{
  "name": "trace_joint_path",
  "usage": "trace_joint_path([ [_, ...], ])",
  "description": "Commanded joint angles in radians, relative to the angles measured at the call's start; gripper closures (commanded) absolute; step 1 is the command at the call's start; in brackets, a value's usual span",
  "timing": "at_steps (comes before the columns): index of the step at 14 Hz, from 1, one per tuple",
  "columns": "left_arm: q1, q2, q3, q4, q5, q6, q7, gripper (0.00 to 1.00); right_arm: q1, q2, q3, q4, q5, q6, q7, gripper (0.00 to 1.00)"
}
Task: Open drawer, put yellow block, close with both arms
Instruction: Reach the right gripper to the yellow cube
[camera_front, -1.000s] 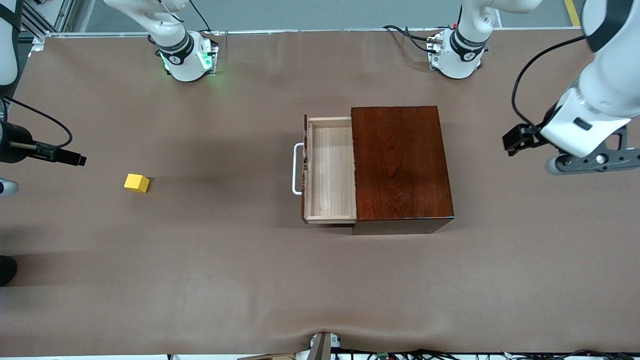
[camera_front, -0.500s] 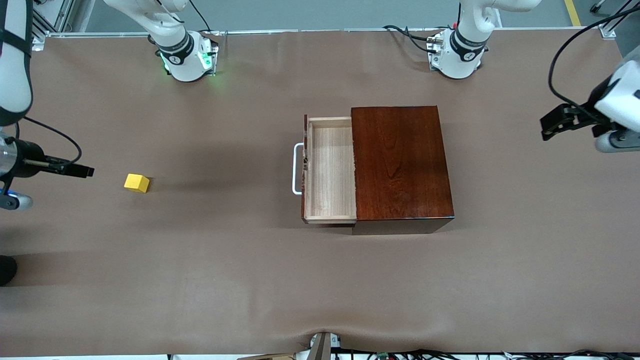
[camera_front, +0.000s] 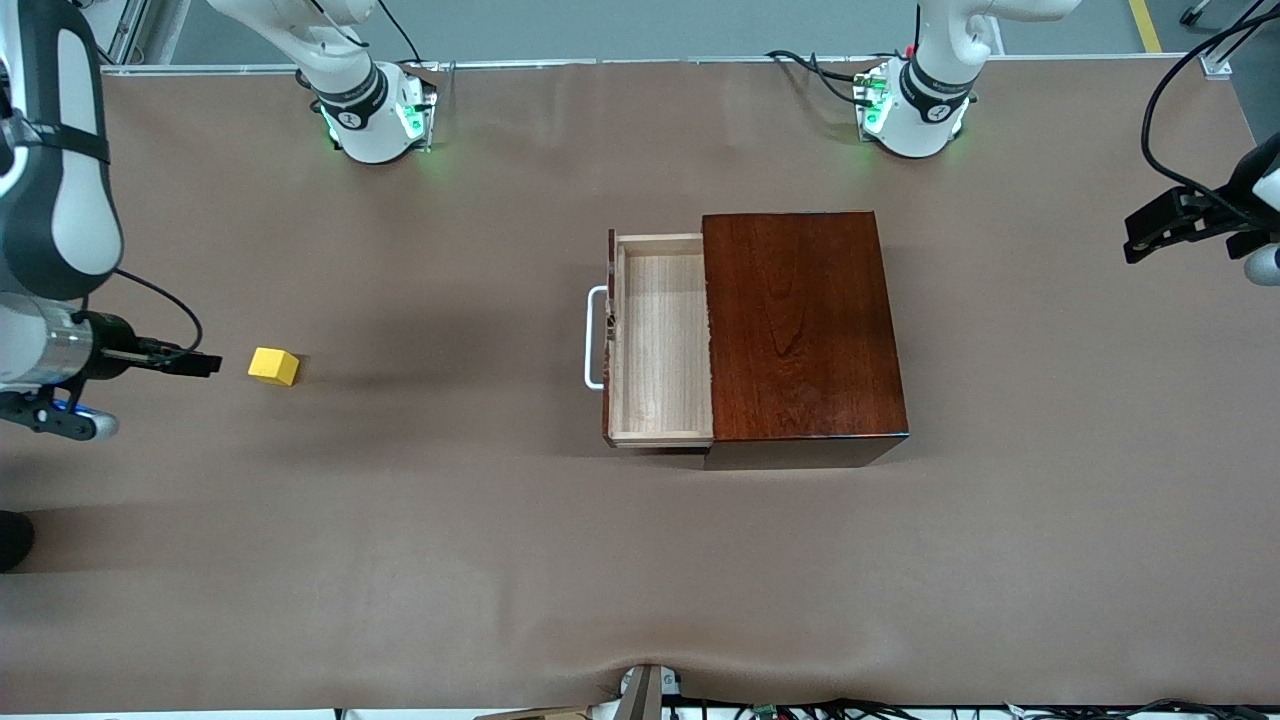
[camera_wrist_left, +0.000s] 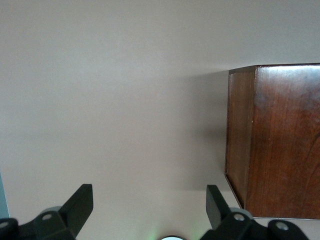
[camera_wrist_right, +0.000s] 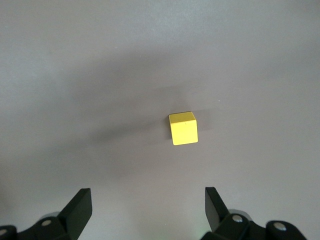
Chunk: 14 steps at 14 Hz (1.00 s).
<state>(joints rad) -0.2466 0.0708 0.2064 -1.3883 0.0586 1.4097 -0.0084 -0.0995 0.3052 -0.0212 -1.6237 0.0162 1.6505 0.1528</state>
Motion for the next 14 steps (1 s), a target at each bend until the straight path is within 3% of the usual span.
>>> trace_joint_path([
  [1,0.026,-0.026,-0.013,-0.023,-0.026,-0.005,0.048,0.0,-0.029,-0.017,0.015,-0.07,-0.016,0.044,-0.004,0.0],
  [3,0.041,-0.035,-0.022,-0.032,-0.026,-0.005,0.077,0.0,-0.032,-0.017,0.015,-0.117,-0.016,0.083,-0.007,0.0],
  [7,0.136,-0.126,-0.142,-0.173,-0.026,0.063,0.08,0.0,-0.048,-0.02,0.015,-0.208,-0.027,0.175,-0.07,0.0],
  [14,0.139,-0.204,-0.182,-0.278,-0.026,0.101,0.047,0.0,-0.078,-0.018,0.015,-0.33,-0.036,0.337,-0.197,0.0],
])
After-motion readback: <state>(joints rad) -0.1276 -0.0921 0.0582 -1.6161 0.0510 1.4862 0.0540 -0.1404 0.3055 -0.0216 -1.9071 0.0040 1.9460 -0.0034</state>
